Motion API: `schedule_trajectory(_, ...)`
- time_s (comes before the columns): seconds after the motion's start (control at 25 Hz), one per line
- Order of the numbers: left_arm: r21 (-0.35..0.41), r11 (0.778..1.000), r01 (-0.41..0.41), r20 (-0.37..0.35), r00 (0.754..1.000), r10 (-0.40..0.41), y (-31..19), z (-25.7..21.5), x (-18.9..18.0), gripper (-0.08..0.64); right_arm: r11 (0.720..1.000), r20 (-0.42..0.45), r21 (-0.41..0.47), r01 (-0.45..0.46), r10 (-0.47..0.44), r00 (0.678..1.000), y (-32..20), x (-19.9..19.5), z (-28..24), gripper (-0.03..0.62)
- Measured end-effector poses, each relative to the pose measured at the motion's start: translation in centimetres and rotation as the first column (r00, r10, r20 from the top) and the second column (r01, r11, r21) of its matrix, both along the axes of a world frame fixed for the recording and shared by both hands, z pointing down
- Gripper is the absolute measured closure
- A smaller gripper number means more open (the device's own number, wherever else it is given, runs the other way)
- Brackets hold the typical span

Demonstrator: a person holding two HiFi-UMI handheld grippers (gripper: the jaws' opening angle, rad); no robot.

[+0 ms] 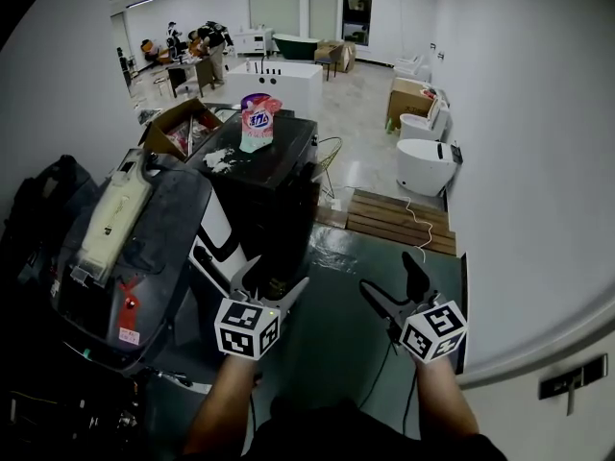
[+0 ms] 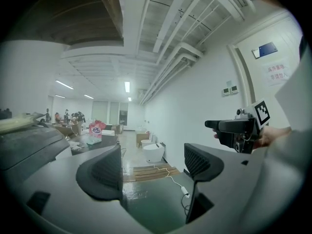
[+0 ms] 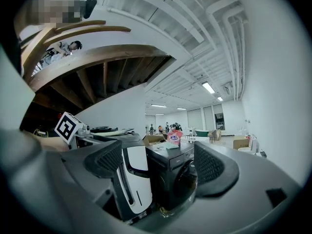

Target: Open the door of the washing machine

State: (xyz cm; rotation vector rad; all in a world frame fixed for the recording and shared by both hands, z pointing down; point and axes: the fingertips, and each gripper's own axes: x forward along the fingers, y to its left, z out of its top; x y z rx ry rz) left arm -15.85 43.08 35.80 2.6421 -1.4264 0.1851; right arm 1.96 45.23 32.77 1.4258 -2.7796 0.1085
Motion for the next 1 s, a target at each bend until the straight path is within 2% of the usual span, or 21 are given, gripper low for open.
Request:
schedule_trajectory(0.16, -0.012, 1.0, -0.023, 0.012, 1.0, 0.024, 0.0, 0.3, 1.3, 0.095, 1.0, 0.002, -0.005, 0.002, -0.002, 1.0, -0.1, 0.8, 0.0, 0.118)
schedule_trajectory(0.32, -0.012, 0.999, -0.038, 0.025, 0.999, 0.038, 0.1, 0.3, 3.2, 0.067, 1.0, -0.014, -0.016, 0.018, -0.018, 1.0, 0.2, 2.6, 0.1, 0.086)
schedule_trajectory(0.64, 0.008, 1.0, -0.023, 0.019, 1.0, 0.023, 0.2, -0.1, 8.5, 0.063, 0.999, -0.033, -0.031, 0.017, -0.018, 0.999, 1.6, 9.2, 0.9, 0.064)
schedule_trajectory(0.8, 0.008, 0.999, -0.042, 0.042, 0.998, 0.041, 0.5, 0.4, 11.4, 0.063, 0.997, 0.003, -0.073, -0.006, 0.006, 1.0, 2.1, 12.6, 3.1, 0.064)
schedule_trajectory(1.0, -0.035, 0.997, -0.067, 0.055, 0.996, 0.068, -0.5, 1.8, 13.4, 0.064, 0.99, 0.05, -0.14, -0.024, 0.031, 0.998, 1.7, 14.6, 5.8, 0.064)
